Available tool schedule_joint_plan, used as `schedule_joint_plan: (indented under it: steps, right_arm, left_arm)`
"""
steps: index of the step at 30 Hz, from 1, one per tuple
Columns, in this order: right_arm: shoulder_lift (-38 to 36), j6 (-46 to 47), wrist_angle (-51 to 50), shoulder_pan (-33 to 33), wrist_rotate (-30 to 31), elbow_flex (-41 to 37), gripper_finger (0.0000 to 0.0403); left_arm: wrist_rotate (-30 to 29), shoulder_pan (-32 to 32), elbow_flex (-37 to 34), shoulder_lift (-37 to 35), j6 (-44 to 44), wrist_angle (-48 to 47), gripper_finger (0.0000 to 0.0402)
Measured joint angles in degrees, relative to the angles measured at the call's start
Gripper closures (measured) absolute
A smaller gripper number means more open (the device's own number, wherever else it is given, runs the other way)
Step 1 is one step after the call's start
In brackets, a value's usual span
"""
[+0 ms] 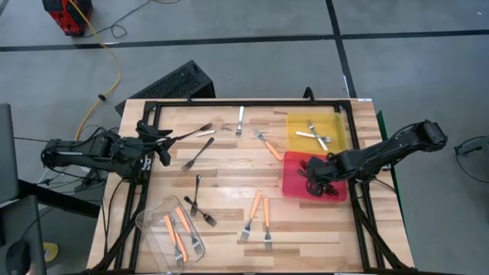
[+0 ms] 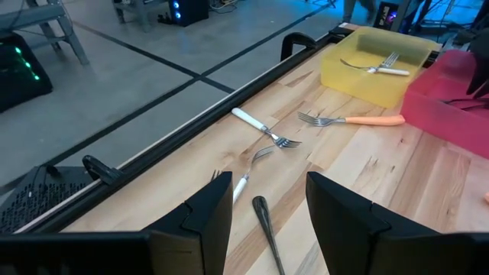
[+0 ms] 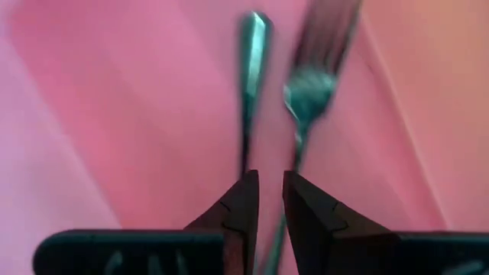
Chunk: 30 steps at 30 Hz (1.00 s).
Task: Sort silverware by color (type)
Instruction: Put the white fork into the yellow bin
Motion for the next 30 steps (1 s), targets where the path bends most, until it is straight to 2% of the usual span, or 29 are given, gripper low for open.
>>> schedule_joint_plan:
  steps: [10,13,21,26,30]
  right_arm:
    - [-0.12,-6.49,1.62,-0.98,0.11,12.37,0.0315]
    - [-0.12,-7.97,6.71,-2.10,1.22,14.76,0.0315]
    - [1.53,-19.69,26.19,-5.45,5.42,16.11,0.0315]
    - [6.64,-28.46,36.11,-8.23,4.71,16.11,0.0311]
    - [11.88,-33.72,42.40,-10.64,2.57,16.13,0.0285]
  left_arm:
    - [0.00,0.02,0.00,0.00,0.17,0.02,0.0250]
    - [0.00,0.02,0.00,0.00,0.17,0.00,0.0250]
    - [0.00,0.00,0.00,0.00,0.20,0.02,0.0250]
    - [0.00,0.00,0.00,0.00,0.22,0.02,0.0250]
    - [0.00,0.01,0.00,0.01,0.22,0.02,0.0250]
